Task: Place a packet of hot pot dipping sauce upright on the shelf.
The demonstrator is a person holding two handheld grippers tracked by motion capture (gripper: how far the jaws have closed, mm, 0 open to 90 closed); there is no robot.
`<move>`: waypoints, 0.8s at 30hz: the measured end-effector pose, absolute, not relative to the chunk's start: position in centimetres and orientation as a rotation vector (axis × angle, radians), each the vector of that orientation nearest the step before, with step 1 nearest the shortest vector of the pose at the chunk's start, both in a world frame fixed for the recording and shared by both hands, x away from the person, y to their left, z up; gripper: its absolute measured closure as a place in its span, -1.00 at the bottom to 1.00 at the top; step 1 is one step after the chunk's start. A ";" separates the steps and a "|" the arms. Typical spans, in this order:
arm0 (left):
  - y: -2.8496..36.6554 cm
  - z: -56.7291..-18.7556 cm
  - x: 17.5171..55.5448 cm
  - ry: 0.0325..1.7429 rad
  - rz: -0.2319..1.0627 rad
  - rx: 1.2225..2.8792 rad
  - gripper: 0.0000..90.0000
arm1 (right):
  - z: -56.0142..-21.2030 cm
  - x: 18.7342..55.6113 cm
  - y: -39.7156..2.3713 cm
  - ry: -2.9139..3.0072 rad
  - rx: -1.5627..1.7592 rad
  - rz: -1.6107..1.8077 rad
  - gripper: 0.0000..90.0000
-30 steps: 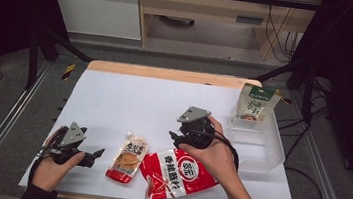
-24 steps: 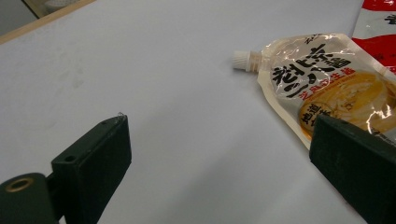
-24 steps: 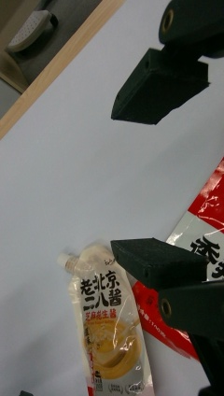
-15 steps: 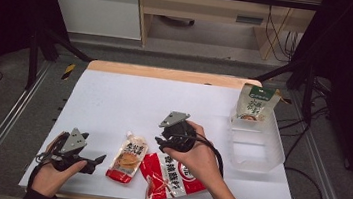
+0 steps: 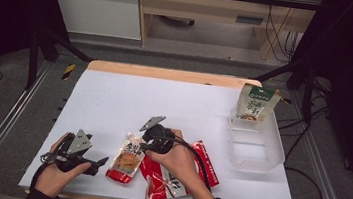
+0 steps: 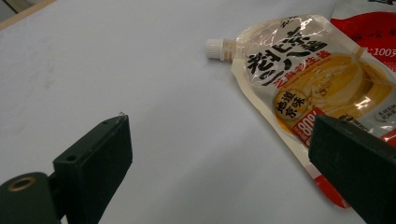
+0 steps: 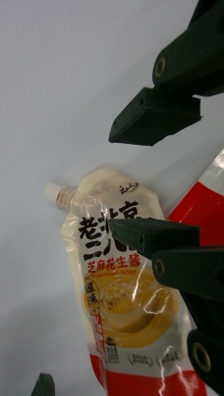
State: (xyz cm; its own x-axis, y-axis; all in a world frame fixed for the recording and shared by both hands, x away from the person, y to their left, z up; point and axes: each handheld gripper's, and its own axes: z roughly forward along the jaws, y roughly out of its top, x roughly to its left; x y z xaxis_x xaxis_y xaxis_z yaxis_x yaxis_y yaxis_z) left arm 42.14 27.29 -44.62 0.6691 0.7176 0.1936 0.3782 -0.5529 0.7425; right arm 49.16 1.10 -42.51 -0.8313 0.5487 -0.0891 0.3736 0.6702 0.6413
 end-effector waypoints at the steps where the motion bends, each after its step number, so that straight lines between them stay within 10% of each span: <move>1: 27.3 -44.6 42.1 0.840 0.637 2.198 -0.86 | -42.8 49.3 1.3 2.614 0.744 0.912 0.18; 24: 27.2 -44.6 42.2 0.825 0.645 2.219 -0.85 | -45.3 51.0 2.6 2.656 0.852 0.896 0.13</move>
State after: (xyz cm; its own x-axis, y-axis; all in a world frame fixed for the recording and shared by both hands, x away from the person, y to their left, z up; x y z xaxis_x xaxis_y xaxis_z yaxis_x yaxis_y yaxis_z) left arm 42.19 27.16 -44.58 0.6772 0.7059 0.2076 0.3725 -0.5723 0.7306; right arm 50.98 2.57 -45.28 -0.8106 0.5854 -0.0147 0.4569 0.6481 0.6093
